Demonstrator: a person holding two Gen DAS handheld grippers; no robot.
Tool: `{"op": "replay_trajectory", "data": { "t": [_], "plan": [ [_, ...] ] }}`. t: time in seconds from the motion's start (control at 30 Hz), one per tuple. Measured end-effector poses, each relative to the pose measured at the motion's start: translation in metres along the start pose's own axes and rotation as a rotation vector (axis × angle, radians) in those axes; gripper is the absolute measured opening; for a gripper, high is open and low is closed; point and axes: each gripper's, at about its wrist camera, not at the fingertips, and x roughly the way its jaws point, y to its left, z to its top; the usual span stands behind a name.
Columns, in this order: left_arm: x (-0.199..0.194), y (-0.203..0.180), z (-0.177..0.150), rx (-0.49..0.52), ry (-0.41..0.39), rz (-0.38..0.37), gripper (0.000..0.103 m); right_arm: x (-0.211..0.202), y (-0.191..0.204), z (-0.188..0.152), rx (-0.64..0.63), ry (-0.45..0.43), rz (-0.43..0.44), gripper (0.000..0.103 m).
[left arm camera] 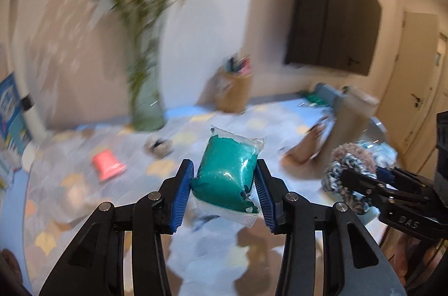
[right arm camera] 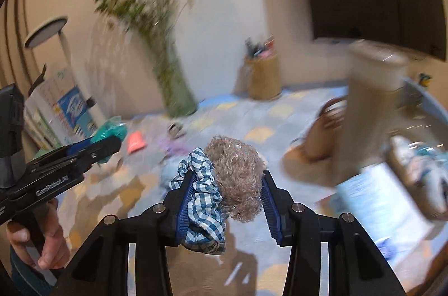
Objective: Organize soft objects
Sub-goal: 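Carry the teal packet with left tool while right tool carries the scrunchie to the bowl, then open left tool over the bowl while right tool releases the scrunchie and pompom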
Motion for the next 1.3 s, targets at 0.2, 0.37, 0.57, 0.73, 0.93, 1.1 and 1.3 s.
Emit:
{"op": "replay_trajectory", "data": {
  "t": [0.2,0.37,0.57,0.73,0.93,1.1,1.3],
  "plan": [
    [0.005,-0.074,0.041,0.078,-0.065,-0.079,0.041,-0.037,-0.051,0.032,0.038,-0.100,-0.073,0.044],
    [0.026,-0.134,0.068,0.124,-0.070,-0.165,0.041,-0.061,-0.097,0.056,0.082,-0.176,-0.128,0.044],
    [0.064,-0.204,0.085,0.207,-0.057,-0.258,0.041,-0.077,-0.161,0.071,0.150,-0.210,-0.209,0.044],
    [0.085,-0.254,0.085,0.248,-0.024,-0.322,0.041,-0.082,-0.221,0.071,0.253,-0.229,-0.223,0.044],
    [0.115,-0.317,0.072,0.323,0.043,-0.330,0.041,-0.070,-0.279,0.058,0.407,-0.170,-0.298,0.045],
    [0.147,-0.342,0.060,0.353,0.100,-0.309,0.042,-0.054,-0.324,0.036,0.539,-0.086,-0.353,0.045],
    [0.163,-0.355,0.051,0.395,0.147,-0.320,0.079,-0.049,-0.356,0.012,0.644,-0.048,-0.330,0.065]
  ]
}}
